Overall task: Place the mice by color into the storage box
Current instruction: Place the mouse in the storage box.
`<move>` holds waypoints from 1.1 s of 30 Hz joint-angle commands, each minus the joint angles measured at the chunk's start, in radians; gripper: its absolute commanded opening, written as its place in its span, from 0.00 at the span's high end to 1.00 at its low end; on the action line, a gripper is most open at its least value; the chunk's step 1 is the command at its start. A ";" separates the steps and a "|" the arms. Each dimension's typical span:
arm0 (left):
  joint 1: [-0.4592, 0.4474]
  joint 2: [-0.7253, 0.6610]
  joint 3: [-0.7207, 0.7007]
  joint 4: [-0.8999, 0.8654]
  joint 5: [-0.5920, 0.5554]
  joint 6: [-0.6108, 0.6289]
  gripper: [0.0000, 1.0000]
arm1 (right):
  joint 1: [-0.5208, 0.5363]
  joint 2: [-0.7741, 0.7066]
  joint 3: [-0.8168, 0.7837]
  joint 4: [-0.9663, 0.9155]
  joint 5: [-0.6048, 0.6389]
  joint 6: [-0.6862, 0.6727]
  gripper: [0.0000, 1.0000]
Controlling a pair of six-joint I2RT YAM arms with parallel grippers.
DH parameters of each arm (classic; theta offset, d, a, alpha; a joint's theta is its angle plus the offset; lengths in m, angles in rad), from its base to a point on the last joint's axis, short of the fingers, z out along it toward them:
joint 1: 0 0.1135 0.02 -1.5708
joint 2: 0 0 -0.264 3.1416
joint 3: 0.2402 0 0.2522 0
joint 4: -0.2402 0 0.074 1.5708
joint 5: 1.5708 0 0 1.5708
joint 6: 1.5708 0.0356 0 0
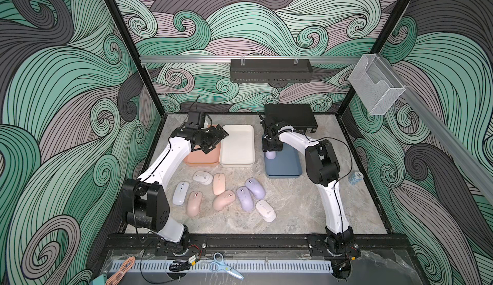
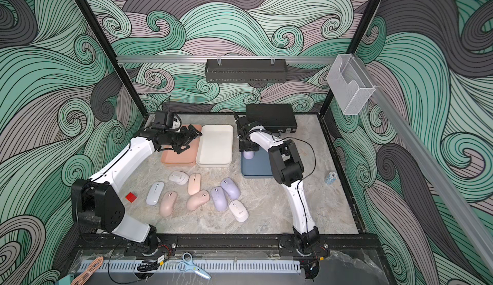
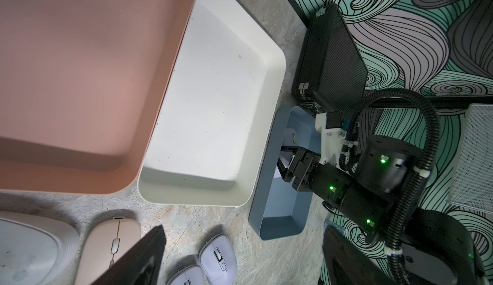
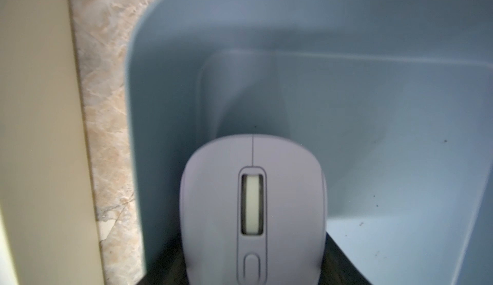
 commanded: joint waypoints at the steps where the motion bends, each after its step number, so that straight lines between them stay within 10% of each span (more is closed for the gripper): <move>1: 0.007 0.017 -0.007 0.014 0.013 0.007 0.10 | -0.007 0.037 0.024 -0.002 -0.035 -0.025 0.44; 33: 0.006 0.028 -0.004 0.026 0.042 0.026 0.10 | -0.011 -0.105 0.035 -0.073 0.013 -0.055 0.36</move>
